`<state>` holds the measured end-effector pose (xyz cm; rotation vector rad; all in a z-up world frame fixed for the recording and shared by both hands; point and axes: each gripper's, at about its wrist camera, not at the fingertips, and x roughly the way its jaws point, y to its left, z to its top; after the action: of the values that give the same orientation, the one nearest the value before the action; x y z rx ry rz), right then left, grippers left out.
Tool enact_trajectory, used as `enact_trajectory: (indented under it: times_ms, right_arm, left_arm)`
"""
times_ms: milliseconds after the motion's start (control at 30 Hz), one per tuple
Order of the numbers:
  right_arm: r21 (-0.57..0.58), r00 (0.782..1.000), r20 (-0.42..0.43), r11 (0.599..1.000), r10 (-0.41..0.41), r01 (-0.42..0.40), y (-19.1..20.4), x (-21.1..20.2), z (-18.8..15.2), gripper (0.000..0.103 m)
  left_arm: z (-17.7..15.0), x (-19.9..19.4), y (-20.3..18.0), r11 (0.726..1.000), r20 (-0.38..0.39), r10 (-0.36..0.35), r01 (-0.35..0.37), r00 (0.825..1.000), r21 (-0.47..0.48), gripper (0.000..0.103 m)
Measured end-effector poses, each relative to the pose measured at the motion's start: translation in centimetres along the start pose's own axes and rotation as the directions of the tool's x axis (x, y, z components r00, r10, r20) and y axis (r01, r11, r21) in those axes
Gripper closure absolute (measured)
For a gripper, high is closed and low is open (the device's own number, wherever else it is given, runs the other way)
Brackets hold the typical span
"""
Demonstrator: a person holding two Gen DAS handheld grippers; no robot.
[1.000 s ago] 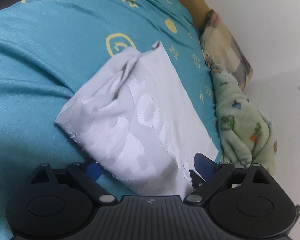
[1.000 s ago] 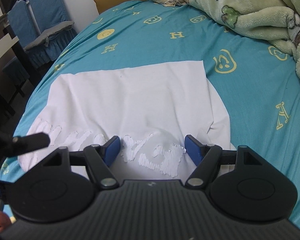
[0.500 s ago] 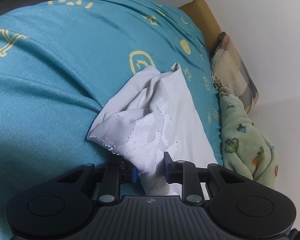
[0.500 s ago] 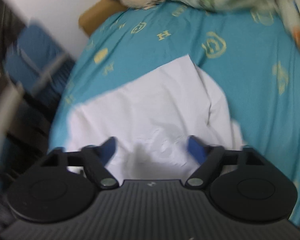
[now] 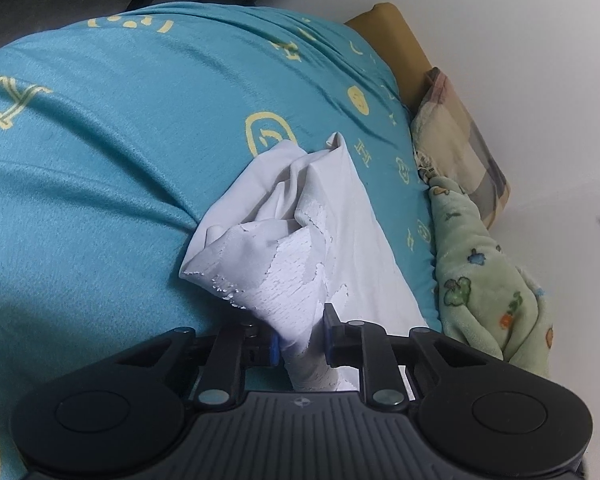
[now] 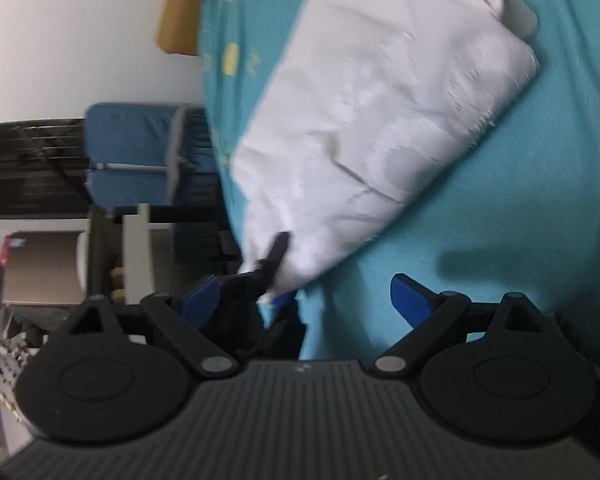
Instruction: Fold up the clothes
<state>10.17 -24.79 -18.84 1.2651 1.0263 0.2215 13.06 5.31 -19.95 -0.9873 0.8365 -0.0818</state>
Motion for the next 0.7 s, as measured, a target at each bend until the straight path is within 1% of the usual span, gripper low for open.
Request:
enact_trajectory:
  times_ms: [67, 167, 200, 300, 333, 367, 433, 467, 500, 533, 567, 600, 633, 667, 700]
  right_arm:
    - [0.063, 1.000, 0.021, 0.998, 0.007, -0.008, -0.8, 0.9, 0.8, 0.008]
    - [0.120, 0.998, 0.043, 0.991, 0.053, -0.058, -1.2, 1.8, 2.0, 0.009]
    - [0.128, 0.997, 0.059, 0.990, 0.053, -0.060, -1.3, 1.9, 2.3, 0.010]
    - [0.153, 0.990, 0.143, 0.988, 0.009, -0.031, -1.9, 1.2, 3.0, 0.010]
    - [0.169, 0.984, 0.179, 0.985, -0.010, -0.021, -2.3, 0.7, 3.2, 0.014]
    - [0.194, 0.977, 0.212, 0.981, -0.025, -0.017, -2.9, 0.3, 3.4, 0.025]
    - [0.245, 0.963, 0.267, 0.969, -0.032, -0.036, -3.9, -0.5, 4.1, 0.032]
    - [0.268, 0.957, 0.288, 0.962, -0.031, -0.049, -4.3, -0.8, 4.4, 0.036]
    - [0.277, 0.954, 0.296, 0.959, -0.035, -0.051, -4.5, -0.9, 4.6, 0.038]
    - [0.272, 0.952, 0.304, 0.961, -0.043, -0.043, -4.4, -0.9, 4.7, 0.046]
    - [0.263, 0.949, 0.311, 0.964, -0.052, -0.033, -4.2, -0.9, 4.8, 0.057]
    - [0.246, 0.947, 0.316, 0.969, -0.061, -0.020, -3.9, -0.9, 4.7, 0.061]
    - [0.224, 0.945, 0.323, 0.974, -0.061, -0.014, -3.5, -1.1, 4.7, 0.069]
    - [0.202, 0.942, 0.330, 0.979, -0.057, -0.012, -3.1, -1.3, 4.6, 0.075]
    - [0.179, 0.940, 0.337, 0.984, -0.049, -0.013, -2.8, -1.7, 4.4, 0.077]
  left_arm:
    - [0.0, -0.1, 0.0, 1.000, 0.002, -0.003, 0.003, 1.000, -0.003, 0.082]
    - [0.1, -0.2, 0.3, 1.000, 0.003, -0.008, 0.008, 1.000, -0.014, 0.083]
    - [0.1, -0.3, 0.3, 1.000, 0.004, -0.011, 0.011, 1.000, -0.018, 0.083]
    - [0.2, -0.4, 0.4, 0.999, 0.007, -0.021, 0.021, 1.000, -0.031, 0.084]
    - [0.2, -0.4, 0.6, 0.999, 0.007, -0.024, 0.025, 1.000, -0.038, 0.084]
    - [0.3, -0.4, 0.6, 0.999, 0.006, -0.027, 0.027, 1.000, -0.045, 0.085]
    - [0.3, -0.3, 0.8, 0.998, 0.005, -0.032, 0.032, 0.999, -0.057, 0.085]
    - [0.4, -0.3, 0.8, 0.998, 0.005, -0.035, 0.036, 0.999, -0.060, 0.085]
    - [0.4, -0.3, 0.9, 0.997, 0.005, -0.039, 0.040, 0.999, -0.062, 0.085]
    - [0.5, -0.4, 0.9, 0.997, 0.004, -0.045, 0.045, 0.999, -0.063, 0.085]
    - [0.6, -0.4, 0.9, 0.997, 0.002, -0.050, 0.050, 0.999, -0.066, 0.086]
    - [0.6, -0.5, 0.9, 0.996, -0.001, -0.054, 0.054, 0.999, -0.070, 0.086]
    - [0.7, -0.6, 0.9, 0.995, -0.005, -0.060, 0.060, 0.998, -0.074, 0.086]
    - [0.8, -0.8, 0.9, 0.995, -0.008, -0.068, 0.067, 0.998, -0.080, 0.086]
    - [0.9, -1.1, 0.9, 0.993, -0.011, -0.077, 0.075, 0.997, -0.087, 0.087]
